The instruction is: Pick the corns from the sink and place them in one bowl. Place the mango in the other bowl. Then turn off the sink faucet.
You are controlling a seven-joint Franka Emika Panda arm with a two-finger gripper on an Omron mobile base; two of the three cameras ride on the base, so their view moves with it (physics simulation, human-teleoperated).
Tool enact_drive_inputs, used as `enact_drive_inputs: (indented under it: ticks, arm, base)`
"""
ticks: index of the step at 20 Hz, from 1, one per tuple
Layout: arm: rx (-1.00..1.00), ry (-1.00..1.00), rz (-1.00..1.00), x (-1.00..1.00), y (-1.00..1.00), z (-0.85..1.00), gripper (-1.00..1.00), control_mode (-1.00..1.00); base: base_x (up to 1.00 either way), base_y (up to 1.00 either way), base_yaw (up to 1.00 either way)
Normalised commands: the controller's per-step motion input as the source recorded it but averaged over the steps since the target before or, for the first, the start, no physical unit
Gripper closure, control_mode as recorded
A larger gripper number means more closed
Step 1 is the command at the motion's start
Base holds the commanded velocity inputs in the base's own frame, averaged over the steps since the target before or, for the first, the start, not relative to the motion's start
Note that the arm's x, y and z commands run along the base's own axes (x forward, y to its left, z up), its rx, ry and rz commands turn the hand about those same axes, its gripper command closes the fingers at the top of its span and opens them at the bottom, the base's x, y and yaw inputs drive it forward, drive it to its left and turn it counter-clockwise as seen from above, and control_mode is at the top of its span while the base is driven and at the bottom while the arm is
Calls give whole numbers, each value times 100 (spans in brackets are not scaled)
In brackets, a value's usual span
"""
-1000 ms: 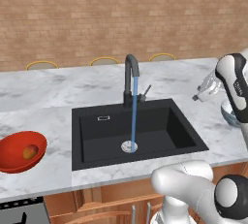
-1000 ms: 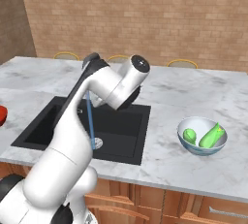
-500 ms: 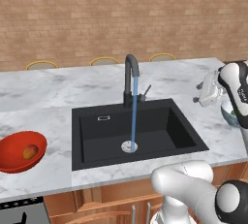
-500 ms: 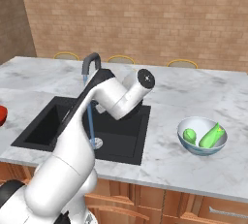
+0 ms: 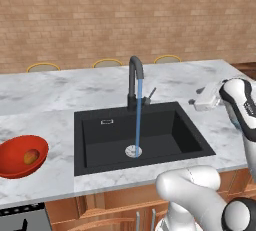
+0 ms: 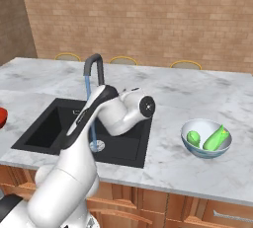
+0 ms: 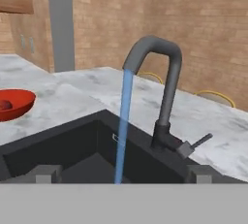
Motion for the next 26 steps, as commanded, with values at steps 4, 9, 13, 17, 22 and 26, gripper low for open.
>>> enact_drive_inputs:
  ticks: [4,9,13,17,22,26]
  arm:
    - [25,0,0,42,0,-15,-100,-100]
    - [8,-3,0,24,0,-14,-100,-100]
    - [0,-1,0,20,9,-13,-100,-100]
    - [2,0,0,41,7,-13,-100,-100]
    - [4,0,0,45,0,-14,-100,-100]
    - [4,0,0,45,0,-22,-100,-100]
  base:
    - [0,0,0]
    - [0,0,0]
    - [0,0,0]
    - [0,0,0]
    - [0,0,0]
    - [0,0,0]
